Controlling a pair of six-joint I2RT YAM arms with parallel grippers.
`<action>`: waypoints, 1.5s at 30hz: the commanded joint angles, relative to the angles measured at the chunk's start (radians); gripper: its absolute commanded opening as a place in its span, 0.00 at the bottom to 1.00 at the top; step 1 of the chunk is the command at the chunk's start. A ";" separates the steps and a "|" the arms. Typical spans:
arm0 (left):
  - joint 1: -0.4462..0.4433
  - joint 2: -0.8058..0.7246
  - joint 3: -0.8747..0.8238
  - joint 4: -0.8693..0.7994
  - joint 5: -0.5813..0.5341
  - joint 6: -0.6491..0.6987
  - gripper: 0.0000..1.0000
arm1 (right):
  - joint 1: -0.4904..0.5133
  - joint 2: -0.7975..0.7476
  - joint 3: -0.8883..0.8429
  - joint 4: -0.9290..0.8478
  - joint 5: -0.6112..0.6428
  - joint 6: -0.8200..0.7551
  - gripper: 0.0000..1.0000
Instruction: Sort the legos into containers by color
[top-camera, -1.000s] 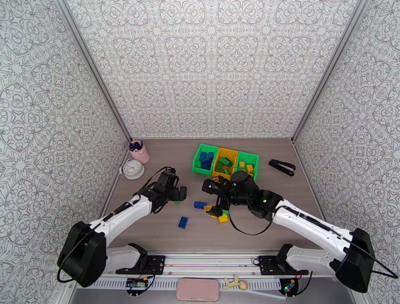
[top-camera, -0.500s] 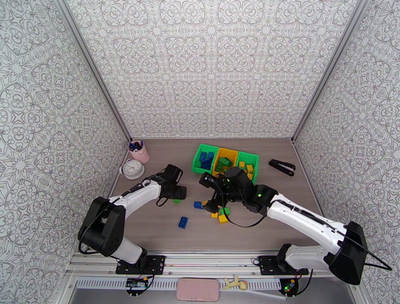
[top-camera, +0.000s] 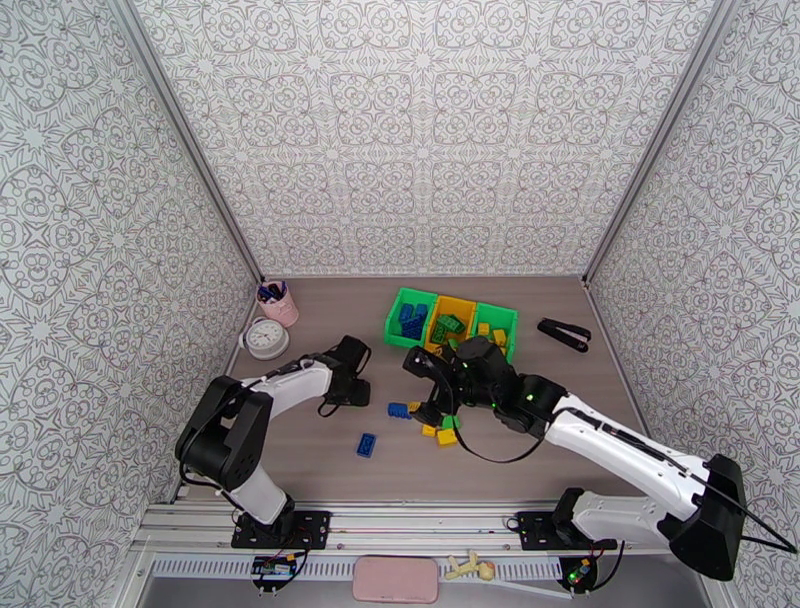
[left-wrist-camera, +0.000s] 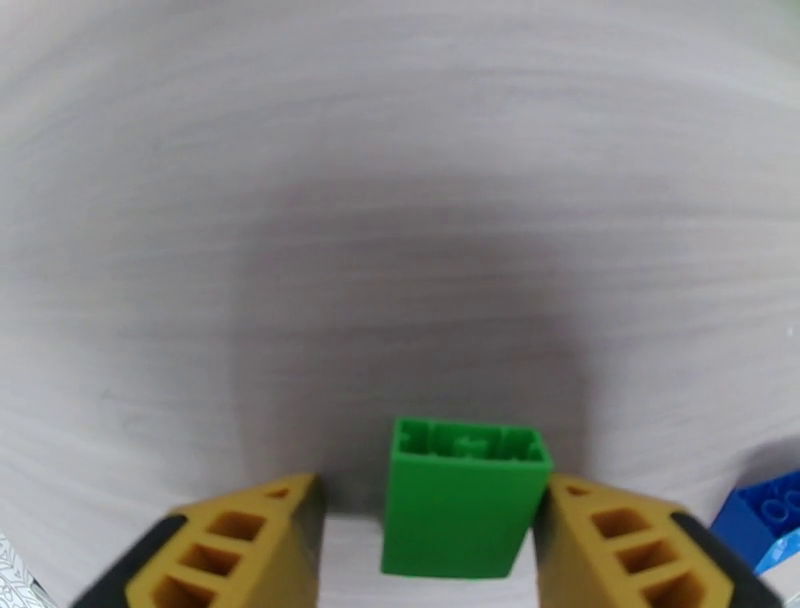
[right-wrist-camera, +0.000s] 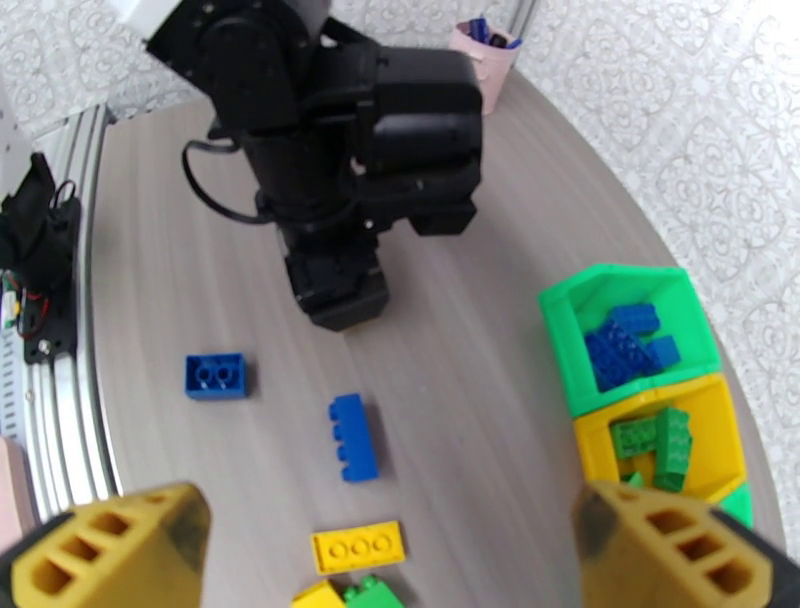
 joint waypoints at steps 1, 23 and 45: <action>-0.017 0.049 0.023 0.001 0.009 -0.007 0.48 | 0.007 -0.027 -0.026 0.025 0.035 -0.009 1.00; -0.114 -0.182 0.068 0.091 -0.087 -0.074 0.32 | 0.006 -0.153 -0.167 0.151 0.161 0.051 1.00; -0.245 0.159 0.399 0.615 0.032 0.082 0.30 | -0.189 -0.317 -0.312 0.223 0.245 0.349 0.99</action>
